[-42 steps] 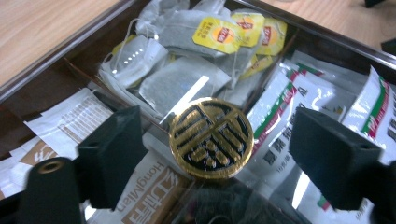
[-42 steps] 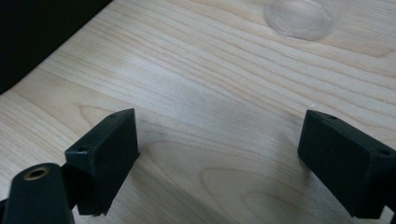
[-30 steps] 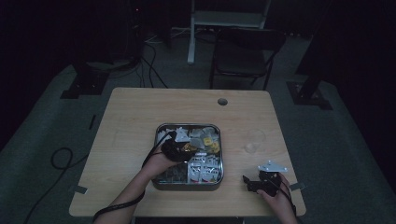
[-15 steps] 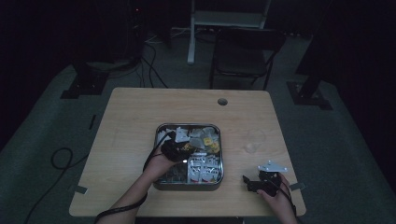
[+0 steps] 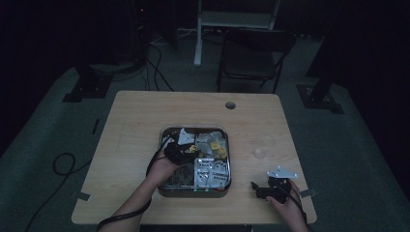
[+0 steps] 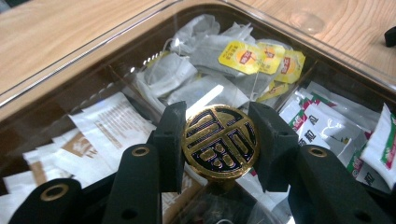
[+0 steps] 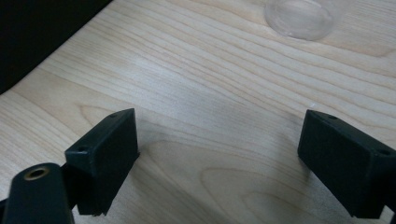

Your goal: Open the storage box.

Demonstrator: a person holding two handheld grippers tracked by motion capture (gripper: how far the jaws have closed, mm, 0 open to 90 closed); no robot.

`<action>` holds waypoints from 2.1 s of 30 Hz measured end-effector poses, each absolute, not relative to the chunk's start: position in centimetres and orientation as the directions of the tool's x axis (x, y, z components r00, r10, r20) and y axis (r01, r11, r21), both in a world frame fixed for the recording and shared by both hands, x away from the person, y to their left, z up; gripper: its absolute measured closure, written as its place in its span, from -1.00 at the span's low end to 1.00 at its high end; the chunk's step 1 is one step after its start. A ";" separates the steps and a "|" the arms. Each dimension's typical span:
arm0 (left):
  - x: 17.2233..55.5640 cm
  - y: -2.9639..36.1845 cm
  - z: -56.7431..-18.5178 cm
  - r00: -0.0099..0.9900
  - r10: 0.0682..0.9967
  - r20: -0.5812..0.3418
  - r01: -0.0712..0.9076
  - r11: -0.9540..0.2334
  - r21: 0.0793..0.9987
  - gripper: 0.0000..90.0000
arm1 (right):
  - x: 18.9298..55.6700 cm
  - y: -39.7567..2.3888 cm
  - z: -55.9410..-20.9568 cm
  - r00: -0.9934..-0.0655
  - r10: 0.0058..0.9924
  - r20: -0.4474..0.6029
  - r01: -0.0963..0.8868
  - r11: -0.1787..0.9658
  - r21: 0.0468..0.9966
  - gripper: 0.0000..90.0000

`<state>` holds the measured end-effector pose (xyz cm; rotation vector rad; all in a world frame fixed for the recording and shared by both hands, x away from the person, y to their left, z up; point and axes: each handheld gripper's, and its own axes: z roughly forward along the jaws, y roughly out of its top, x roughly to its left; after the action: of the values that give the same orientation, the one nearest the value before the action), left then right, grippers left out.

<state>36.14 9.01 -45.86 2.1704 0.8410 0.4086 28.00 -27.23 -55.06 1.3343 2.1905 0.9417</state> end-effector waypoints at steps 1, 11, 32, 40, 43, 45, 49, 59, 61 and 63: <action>36.1 9.1 -45.6 0.733 0.680 0.023 0.437 -0.497 0.750 0.34 | 28.0 -27.2 -55.1 -0.459 0.888 0.005 0.615 0.314 0.724 -0.74; 35.8 10.5 -43.2 0.723 0.690 0.037 0.423 -0.484 0.766 0.34 | 28.0 -27.2 -55.1 -0.460 0.888 0.004 0.614 0.315 0.724 -0.74; 36.4 17.8 -40.2 0.603 0.796 0.050 0.464 -0.401 0.790 0.34 | 28.0 -27.2 -55.1 -0.460 0.888 0.005 0.615 0.314 0.724 -0.74; 36.7 21.1 -39.9 0.523 0.851 0.046 0.490 -0.344 0.801 0.34 | 28.0 -27.2 -55.1 -0.459 0.888 0.005 0.615 0.314 0.724 -0.74; 36.8 22.3 -40.1 0.491 0.870 0.044 0.503 -0.325 0.801 0.34 | 28.0 -27.2 -55.1 -0.459 0.888 0.005 0.615 0.314 0.724 -0.74; 36.8 23.0 -40.3 0.459 0.887 0.047 0.509 -0.306 0.805 0.34 | 28.0 -27.2 -55.1 -0.459 0.888 0.005 0.615 0.314 0.723 -0.74; 36.9 24.5 -40.7 0.413 0.910 0.041 0.521 -0.273 0.808 0.34 | 28.0 -27.2 -55.1 -0.459 0.888 0.006 0.615 0.313 0.723 -0.74; 36.6 27.8 -41.6 0.284 0.959 0.014 0.540 -0.172 0.824 0.34 | 28.0 -27.2 -55.1 -0.459 0.888 0.005 0.615 0.314 0.723 -0.74; 36.6 28.4 -41.9 0.254 0.967 0.011 0.544 -0.152 0.825 0.34 | 28.0 -27.2 -55.1 -0.459 0.888 0.005 0.615 0.314 0.724 -0.74; 36.5 28.9 -42.2 0.221 0.975 -0.006 0.550 -0.120 0.826 0.34 | 28.0 -27.2 -55.1 -0.459 0.888 0.005 0.615 0.313 0.724 -0.74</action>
<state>36.51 28.89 -42.21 1.7730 1.4201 0.7442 28.00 -27.22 -55.06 1.3371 2.1905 0.9421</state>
